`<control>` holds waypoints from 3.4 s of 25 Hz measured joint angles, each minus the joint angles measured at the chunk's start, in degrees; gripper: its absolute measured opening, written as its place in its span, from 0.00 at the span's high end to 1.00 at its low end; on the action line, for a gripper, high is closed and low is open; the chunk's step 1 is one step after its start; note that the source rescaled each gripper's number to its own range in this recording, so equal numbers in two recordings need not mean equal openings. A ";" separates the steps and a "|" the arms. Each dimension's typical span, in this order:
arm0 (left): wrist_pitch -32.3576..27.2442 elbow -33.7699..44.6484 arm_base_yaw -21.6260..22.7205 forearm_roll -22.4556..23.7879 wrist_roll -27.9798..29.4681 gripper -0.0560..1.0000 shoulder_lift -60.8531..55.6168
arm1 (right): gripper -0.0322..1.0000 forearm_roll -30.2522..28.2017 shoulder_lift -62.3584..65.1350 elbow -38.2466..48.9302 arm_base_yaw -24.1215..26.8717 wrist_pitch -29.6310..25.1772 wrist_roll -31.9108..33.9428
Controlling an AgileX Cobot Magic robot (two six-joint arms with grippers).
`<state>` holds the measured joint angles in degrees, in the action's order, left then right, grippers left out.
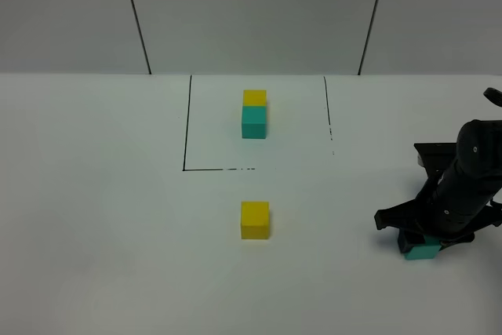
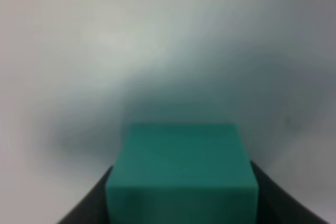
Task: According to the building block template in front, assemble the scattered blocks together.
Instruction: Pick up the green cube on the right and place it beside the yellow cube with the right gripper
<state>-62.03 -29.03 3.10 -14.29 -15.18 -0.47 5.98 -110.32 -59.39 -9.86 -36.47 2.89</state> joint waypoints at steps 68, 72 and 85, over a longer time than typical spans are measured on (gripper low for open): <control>0.00 0.00 0.00 0.00 0.00 0.20 0.00 | 0.95 -8.64 -22.15 -40.77 -24.60 -24.61 -52.01; 0.00 0.00 0.00 0.00 0.00 0.20 0.00 | 0.95 -8.20 -22.15 -40.77 -24.64 -24.13 -53.40; 0.00 0.00 0.00 0.00 0.00 0.20 0.00 | 0.95 -6.86 -22.16 -40.77 -25.17 -22.19 -54.49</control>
<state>-62.03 -29.03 3.10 -14.29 -15.18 -0.47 -0.88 -132.48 -100.17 -35.03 -58.66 -51.60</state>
